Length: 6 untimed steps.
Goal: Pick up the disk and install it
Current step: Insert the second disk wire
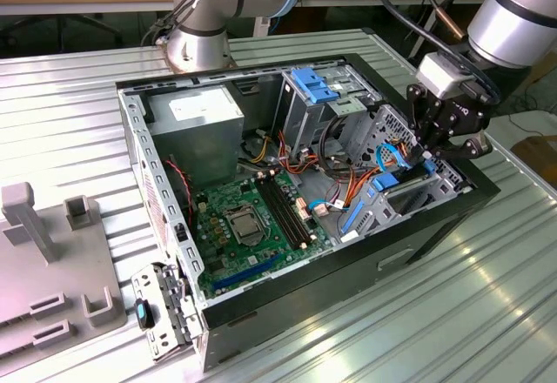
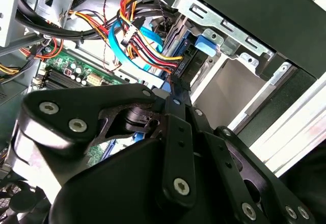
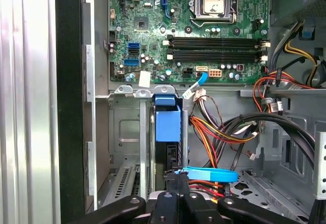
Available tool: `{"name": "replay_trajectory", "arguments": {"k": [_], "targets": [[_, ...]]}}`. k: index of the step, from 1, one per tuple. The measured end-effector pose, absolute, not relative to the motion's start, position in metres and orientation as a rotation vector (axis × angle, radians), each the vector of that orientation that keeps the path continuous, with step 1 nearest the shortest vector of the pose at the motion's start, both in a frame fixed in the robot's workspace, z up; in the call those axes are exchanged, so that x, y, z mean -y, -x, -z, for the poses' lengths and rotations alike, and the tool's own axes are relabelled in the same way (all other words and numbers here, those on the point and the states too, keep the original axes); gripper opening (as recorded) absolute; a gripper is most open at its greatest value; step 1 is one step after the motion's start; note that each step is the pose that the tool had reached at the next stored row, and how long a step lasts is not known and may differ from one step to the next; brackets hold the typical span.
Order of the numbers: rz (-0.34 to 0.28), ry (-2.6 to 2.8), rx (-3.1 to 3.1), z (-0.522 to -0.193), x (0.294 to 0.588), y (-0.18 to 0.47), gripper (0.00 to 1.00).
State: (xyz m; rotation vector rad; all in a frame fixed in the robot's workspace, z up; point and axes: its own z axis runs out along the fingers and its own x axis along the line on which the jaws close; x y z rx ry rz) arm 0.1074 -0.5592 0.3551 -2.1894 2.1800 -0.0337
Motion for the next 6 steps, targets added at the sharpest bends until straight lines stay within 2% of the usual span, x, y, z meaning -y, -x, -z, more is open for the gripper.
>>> {"name": "replay_trajectory", "arguments": {"k": [6], "targets": [[0.034,2.189,-2.18,-0.3553,0.5592,-0.1074,0.11]]}}
